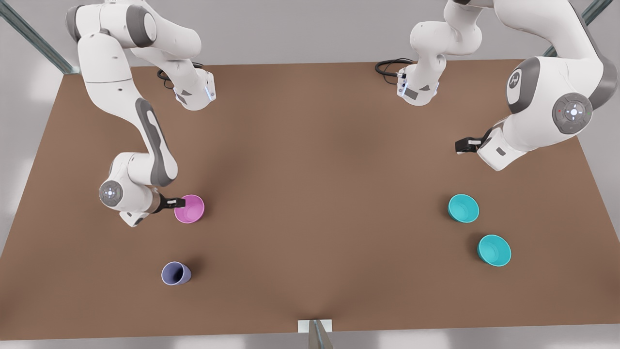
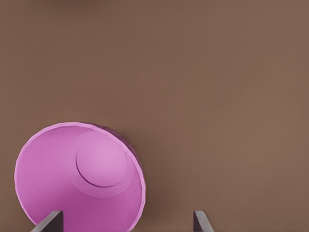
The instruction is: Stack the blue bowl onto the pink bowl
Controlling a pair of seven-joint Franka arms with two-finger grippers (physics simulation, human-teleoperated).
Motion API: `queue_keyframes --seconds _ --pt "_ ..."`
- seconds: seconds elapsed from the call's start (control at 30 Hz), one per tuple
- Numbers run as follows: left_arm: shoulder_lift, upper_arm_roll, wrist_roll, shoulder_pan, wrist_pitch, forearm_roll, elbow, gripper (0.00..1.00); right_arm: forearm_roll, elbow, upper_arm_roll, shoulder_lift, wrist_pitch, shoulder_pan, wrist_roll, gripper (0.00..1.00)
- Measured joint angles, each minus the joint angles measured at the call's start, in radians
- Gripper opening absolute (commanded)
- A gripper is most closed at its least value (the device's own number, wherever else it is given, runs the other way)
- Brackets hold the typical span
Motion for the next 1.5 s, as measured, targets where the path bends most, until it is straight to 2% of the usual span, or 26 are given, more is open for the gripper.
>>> queue_keyframes --seconds 0.33,0.37,0.4,0.43,0.47,0.77,0.93,1.23,1.43,1.47,1.5 --pt "0.000 0.000 -0.003 0.001 -0.022 0.001 -0.002 1.00 0.054 -0.002 0.000 0.097 0.098 -0.003 0.020 1.00" --pt "0.000 0.000 -0.003 0.001 -0.025 0.001 -0.002 1.00 0.056 -0.003 0.000 0.101 0.105 -0.003 0.021 0.93" --pt "0.000 0.000 -0.003 0.001 -0.027 0.001 -0.002 1.00 0.060 -0.003 0.000 0.103 0.111 -0.003 0.021 0.52" --pt "0.000 0.000 -0.003 0.000 -0.029 0.000 -0.002 1.00 0.064 -0.003 0.000 0.103 0.116 -0.003 0.020 0.25" --pt "0.000 0.000 -0.003 0.000 -0.031 0.000 -0.001 1.00 0.069 -0.003 0.000 0.103 0.119 -0.003 0.018 0.21" --pt "0.001 0.000 -0.005 0.000 -0.039 0.000 -0.001 1.00 0.124 0.084 0.022 0.085 0.075 -0.002 -0.008 0.21" --pt "0.002 0.000 -0.005 0.000 -0.040 0.000 -0.001 1.00 0.152 0.249 0.173 0.073 0.009 0.054 0.046 0.21" --pt "0.007 0.000 -0.006 -0.002 -0.039 0.001 0.000 1.00 0.200 0.725 0.185 0.412 -0.008 0.458 0.392 0.21" --pt "0.008 0.000 -0.006 -0.001 -0.038 0.001 0.000 1.00 0.183 0.816 0.158 0.554 0.028 0.547 0.591 0.21" --pt "0.009 0.000 -0.006 -0.002 -0.038 0.001 0.000 1.00 0.181 0.819 0.158 0.561 0.034 0.549 0.620 0.89" --pt "0.009 0.000 -0.006 -0.003 -0.038 0.001 0.000 1.00 0.178 0.820 0.157 0.565 0.039 0.551 0.647 1.00"
